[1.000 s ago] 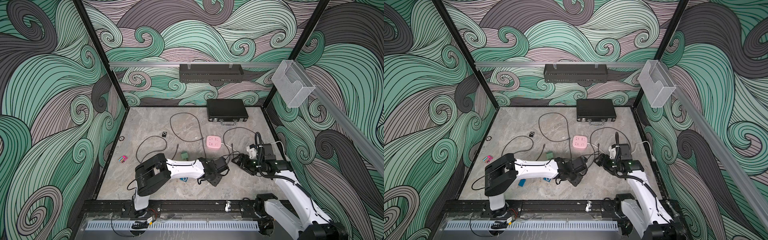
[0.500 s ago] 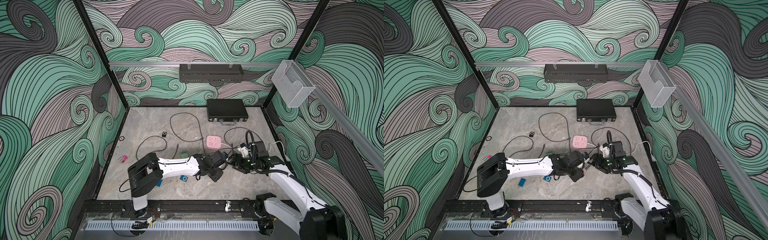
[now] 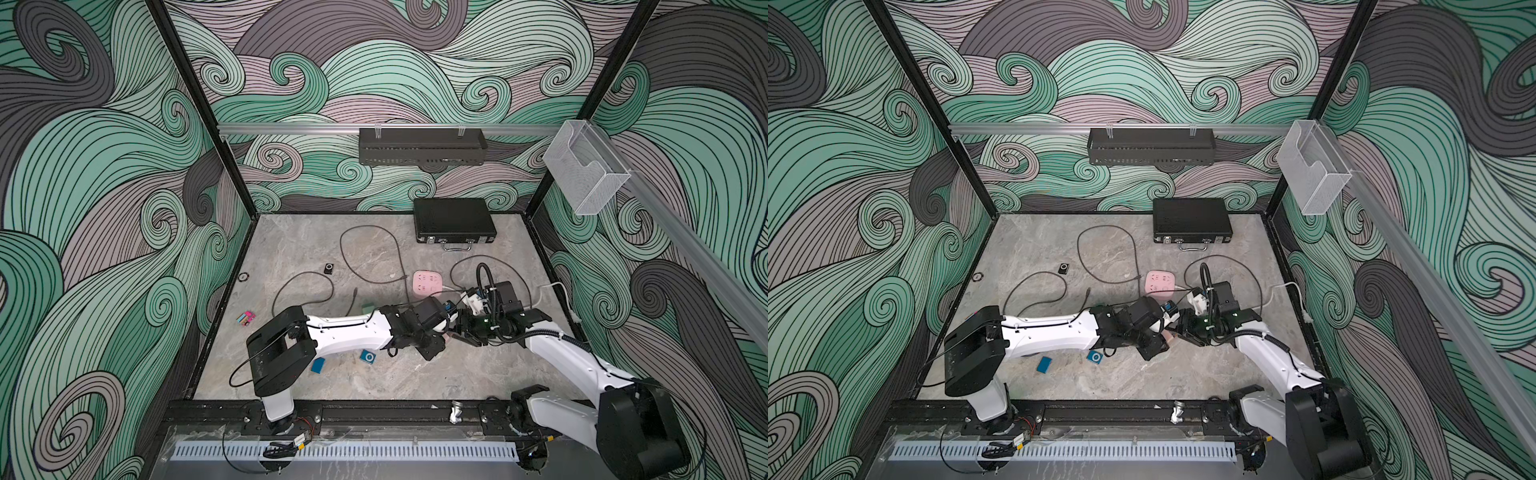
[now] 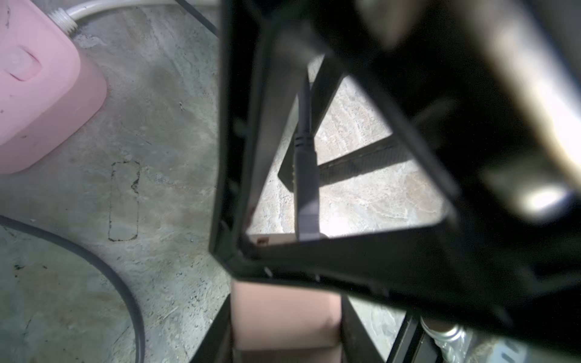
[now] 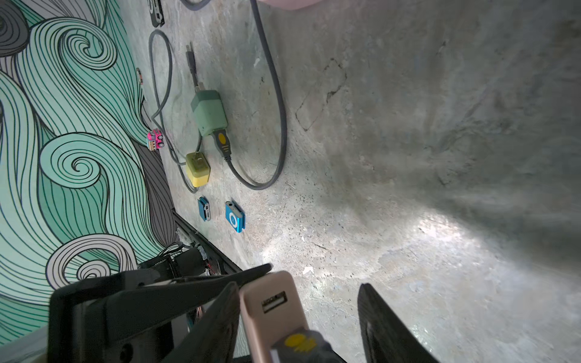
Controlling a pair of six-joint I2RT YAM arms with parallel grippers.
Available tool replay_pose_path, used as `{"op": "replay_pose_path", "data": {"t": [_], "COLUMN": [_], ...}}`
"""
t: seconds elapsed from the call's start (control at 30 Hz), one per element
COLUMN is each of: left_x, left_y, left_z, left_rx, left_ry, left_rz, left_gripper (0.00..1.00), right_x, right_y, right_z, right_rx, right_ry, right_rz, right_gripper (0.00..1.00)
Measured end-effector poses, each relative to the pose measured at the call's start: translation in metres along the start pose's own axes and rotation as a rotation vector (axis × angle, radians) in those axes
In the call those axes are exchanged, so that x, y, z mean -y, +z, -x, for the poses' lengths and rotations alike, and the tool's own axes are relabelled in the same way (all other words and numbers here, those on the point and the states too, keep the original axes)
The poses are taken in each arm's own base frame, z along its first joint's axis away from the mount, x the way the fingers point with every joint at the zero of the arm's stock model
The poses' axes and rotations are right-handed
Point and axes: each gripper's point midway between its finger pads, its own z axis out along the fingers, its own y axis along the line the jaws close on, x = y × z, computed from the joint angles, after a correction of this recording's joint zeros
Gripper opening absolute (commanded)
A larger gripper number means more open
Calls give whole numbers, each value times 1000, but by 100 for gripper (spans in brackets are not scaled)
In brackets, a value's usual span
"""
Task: Charge mp3
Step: Pick up the plug from the center of the board.
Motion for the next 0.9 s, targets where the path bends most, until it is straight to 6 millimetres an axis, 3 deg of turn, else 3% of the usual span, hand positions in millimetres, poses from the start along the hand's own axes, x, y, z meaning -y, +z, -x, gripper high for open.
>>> {"op": "replay_pose_path", "data": {"t": [0.23, 0.6, 0.9], "left_x": [-6, -13, -16], "left_y": [3, -10, -11], "left_z": [-6, 3, 11], "left_rx": [1, 79, 114], "left_ry": [-11, -21, -21], "left_rz": [-3, -6, -9], "left_gripper": [32, 32, 32], "right_x": [-5, -17, -26], "right_y": [8, 6, 5], "right_z": [-2, 0, 0], "right_rx": [-16, -1, 4], "right_ry": [4, 5, 34], "right_rz": [50, 116, 177], "right_gripper": [45, 48, 44]}}
